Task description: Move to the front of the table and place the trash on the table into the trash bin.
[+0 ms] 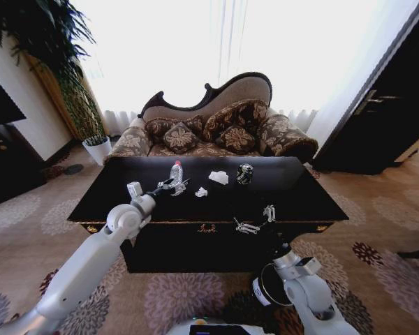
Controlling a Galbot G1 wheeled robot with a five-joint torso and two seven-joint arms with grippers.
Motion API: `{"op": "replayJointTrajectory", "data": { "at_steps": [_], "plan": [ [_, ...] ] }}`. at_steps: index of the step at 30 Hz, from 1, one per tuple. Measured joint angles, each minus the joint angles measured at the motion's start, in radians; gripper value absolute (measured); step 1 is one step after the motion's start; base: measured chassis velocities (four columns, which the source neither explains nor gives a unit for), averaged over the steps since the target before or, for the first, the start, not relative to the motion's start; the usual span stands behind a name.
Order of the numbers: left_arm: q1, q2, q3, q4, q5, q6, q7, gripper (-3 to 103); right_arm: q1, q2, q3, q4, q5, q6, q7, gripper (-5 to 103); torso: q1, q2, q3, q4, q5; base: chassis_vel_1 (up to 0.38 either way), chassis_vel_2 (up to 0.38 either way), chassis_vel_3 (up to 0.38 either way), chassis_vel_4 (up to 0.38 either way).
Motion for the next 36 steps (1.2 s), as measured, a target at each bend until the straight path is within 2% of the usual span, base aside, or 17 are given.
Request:
{"op": "replayJointTrajectory", "data": {
  "at_steps": [2, 8, 9, 12, 15, 18, 22, 27, 30, 36],
  "plan": [
    [0.033, 0.024, -0.047, -0.024, 0.021, -0.003, 0.0, 100, 0.002, -0.001, -0.003, -0.003, 0.0, 0.003, -0.004, 100, 0.0, 0.0, 0.0, 0.0002, -0.0001, 0.0, 0.0, 0.0, 0.0],
    [0.051, 0.055, -0.058, -0.024, 0.031, -0.007, -0.006, 100, 0.01, -0.002, -0.016, -0.007, -0.002, 0.003, -0.01, 100, 0.0, 0.0, 0.0, 0.0002, 0.0001, 0.0, 0.0, 0.0, 0.0],
    [0.049, 0.057, -0.051, -0.02, 0.031, -0.007, -0.017, 100, 0.011, -0.002, -0.019, -0.007, -0.003, 0.003, -0.011, 100, 0.0, 0.0, 0.0, 0.0002, 0.0, 0.0, 0.0, 0.0, 0.0],
    [0.02, 0.057, -0.014, -0.008, 0.004, 0.018, -0.108, 100, 0.01, 0.0, -0.028, -0.004, -0.006, 0.004, -0.019, 100, 0.0, 0.0, 0.0, 0.0, 0.0, 0.0, 0.0, 0.0, 0.0],
    [-0.01, 0.059, 0.009, 0.001, 0.01, 0.032, -0.129, 100, 0.006, 0.001, -0.029, -0.001, -0.008, 0.006, -0.029, 100, 0.0, 0.0, 0.0, 0.0, -0.0001, 0.0, 0.0, 0.0, 0.0],
    [-0.036, 0.065, 0.03, 0.007, 0.023, 0.034, -0.117, 100, 0.004, 0.001, -0.027, -0.001, -0.008, 0.008, -0.034, 100, 0.0, 0.0, 0.0, 0.0, -0.0001, 0.0, 0.0, 0.0, 0.0],
    [-0.137, 0.073, 0.106, 0.03, 0.055, 0.015, -0.025, 100, 0.003, -0.001, -0.022, -0.002, -0.008, 0.009, -0.038, 100, 0.0, 0.0, 0.0, 0.0, 0.0001, 0.0, 0.0, 0.0, 0.0],
    [-0.218, 0.063, 0.173, 0.071, 0.04, 0.01, -0.016, 100, 0.005, -0.002, -0.021, -0.007, -0.008, 0.009, -0.041, 100, 0.0, 0.0, 0.0, 0.0, 0.0001, 0.0, 0.0, 0.0, 0.0],
    [-0.29, 0.029, 0.233, 0.134, 0.016, 0.008, -0.018, 100, 0.008, -0.002, -0.021, -0.014, -0.008, 0.009, -0.043, 100, 0.0, 0.0, 0.0, 0.0, 0.0001, 0.0, 0.0, 0.0, 0.0],
    [-0.318, -0.026, 0.275, 0.182, 0.02, 0.008, -0.02, 100, 0.012, -0.008, -0.012, -0.03, -0.003, 0.013, -0.048, 100, 0.0, 0.0, 0.0, -0.0001, 0.0001, 0.0, 0.0, 0.0, 0.0]
  ]
}}
